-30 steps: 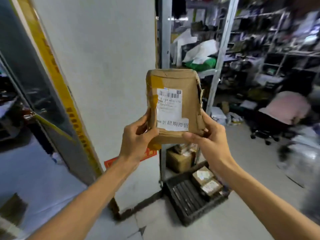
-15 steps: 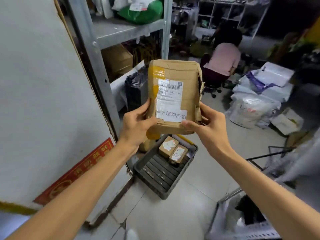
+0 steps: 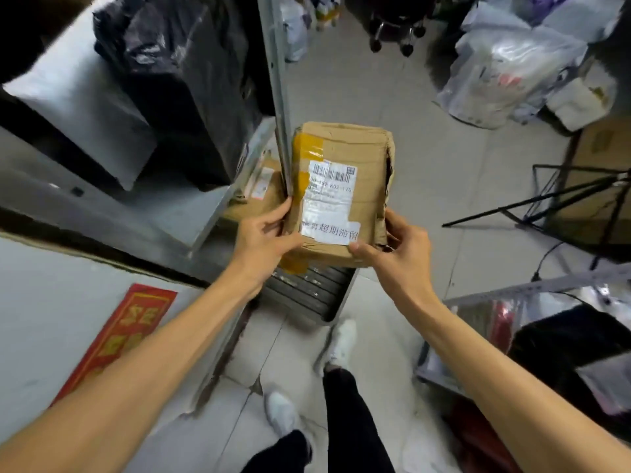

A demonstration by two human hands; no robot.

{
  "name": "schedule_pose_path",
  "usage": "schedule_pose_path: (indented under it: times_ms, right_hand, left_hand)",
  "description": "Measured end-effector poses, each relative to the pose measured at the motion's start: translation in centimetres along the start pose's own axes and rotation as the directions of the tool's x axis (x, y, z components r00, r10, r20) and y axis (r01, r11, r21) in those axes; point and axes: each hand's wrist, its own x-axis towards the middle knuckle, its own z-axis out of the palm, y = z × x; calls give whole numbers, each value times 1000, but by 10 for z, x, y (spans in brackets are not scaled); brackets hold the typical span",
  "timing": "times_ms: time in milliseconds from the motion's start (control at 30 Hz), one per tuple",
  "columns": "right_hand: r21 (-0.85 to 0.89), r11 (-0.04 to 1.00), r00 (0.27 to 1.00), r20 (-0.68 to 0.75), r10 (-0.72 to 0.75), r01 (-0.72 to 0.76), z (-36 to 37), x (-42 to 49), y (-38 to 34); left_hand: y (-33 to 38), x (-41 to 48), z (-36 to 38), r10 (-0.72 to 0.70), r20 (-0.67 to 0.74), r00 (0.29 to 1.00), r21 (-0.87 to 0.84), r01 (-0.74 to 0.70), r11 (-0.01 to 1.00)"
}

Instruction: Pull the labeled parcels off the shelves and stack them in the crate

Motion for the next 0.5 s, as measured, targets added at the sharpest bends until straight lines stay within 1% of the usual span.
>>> schedule_pose_path:
  times_ms: [100,167,300,433,500]
  right_hand:
    - [-49,998,999,34,42,-41,18,39,36]
    - [-75,995,997,30,67,-65,33,65,65]
    - [-91,985,989,1,147,-146,68,110,136]
    - [-90,965,969,22,248,-245,111,140,211]
    - [-85,947,951,-16,309,-309,132,151,249]
  left_hand:
    - [-36,44,-1,-118,-25,993,44,119,992]
    - [-61,74,0,-178,-43,983,54,180,982]
    - [-118,136,0,-240,-58,969,56,244,968]
    - [-188,187,-7,-295,-62,953,70,299,952]
    - [-227,209,-12,-342,-72,937,80,347,935]
